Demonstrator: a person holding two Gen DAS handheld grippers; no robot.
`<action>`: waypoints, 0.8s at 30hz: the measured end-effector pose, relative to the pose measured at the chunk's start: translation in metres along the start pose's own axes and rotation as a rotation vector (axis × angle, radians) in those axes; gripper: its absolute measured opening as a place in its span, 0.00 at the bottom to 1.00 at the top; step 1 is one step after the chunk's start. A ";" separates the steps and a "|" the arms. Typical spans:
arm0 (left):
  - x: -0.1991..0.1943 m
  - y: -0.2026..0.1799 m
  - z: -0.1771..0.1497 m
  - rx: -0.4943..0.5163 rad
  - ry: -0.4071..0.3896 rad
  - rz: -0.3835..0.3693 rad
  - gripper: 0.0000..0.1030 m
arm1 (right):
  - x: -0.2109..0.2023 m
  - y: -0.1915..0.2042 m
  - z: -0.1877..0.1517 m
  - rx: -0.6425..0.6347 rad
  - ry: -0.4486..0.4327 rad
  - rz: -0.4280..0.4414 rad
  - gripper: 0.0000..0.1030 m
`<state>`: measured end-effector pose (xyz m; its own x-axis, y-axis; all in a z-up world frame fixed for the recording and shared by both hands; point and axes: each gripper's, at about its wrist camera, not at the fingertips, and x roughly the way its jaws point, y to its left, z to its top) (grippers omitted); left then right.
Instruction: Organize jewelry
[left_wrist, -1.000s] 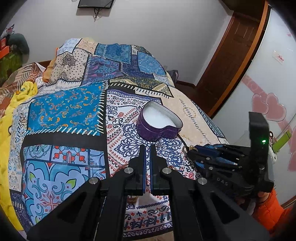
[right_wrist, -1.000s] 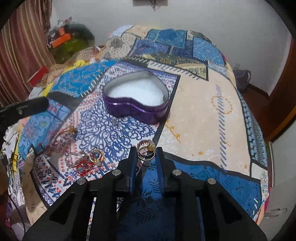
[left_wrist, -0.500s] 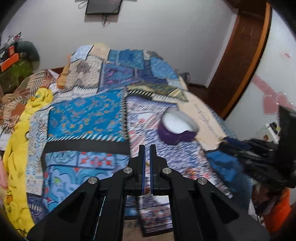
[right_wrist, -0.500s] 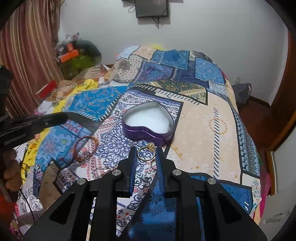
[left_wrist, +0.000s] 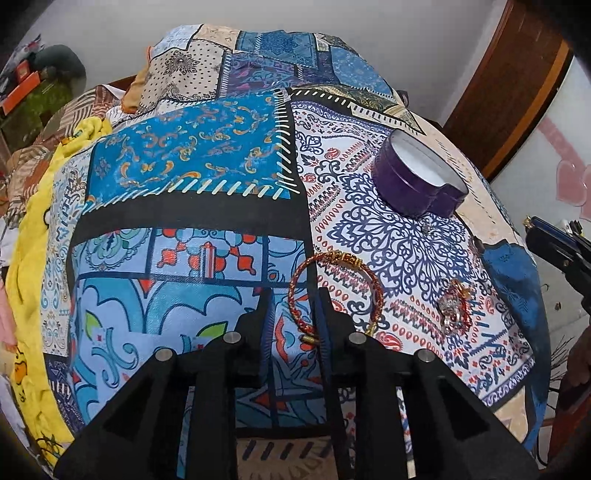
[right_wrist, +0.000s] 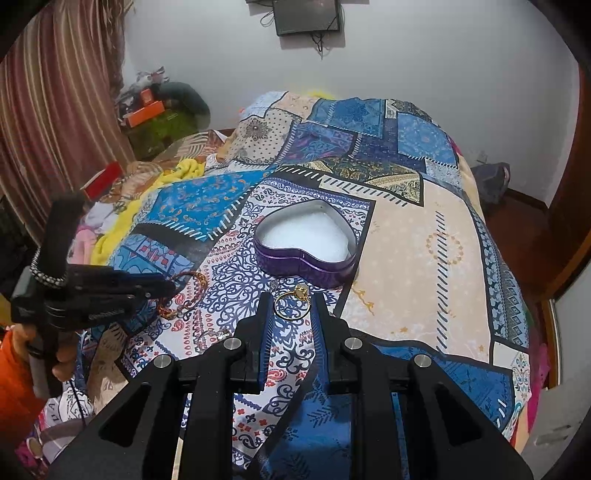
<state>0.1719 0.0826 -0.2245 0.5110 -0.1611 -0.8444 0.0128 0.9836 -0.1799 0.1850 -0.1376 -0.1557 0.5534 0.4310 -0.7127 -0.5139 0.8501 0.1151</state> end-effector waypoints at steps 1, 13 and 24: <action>0.002 0.001 0.000 -0.013 -0.002 -0.001 0.21 | 0.000 0.000 0.000 0.000 0.000 0.001 0.18; -0.001 -0.015 -0.002 0.043 -0.049 0.082 0.01 | -0.008 0.000 0.003 0.008 -0.017 0.003 0.18; -0.060 -0.039 0.022 0.094 -0.236 0.056 0.01 | -0.020 -0.003 0.014 0.008 -0.066 -0.012 0.18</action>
<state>0.1592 0.0556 -0.1555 0.6997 -0.0934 -0.7083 0.0526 0.9955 -0.0793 0.1844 -0.1443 -0.1317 0.6020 0.4395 -0.6667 -0.5017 0.8577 0.1124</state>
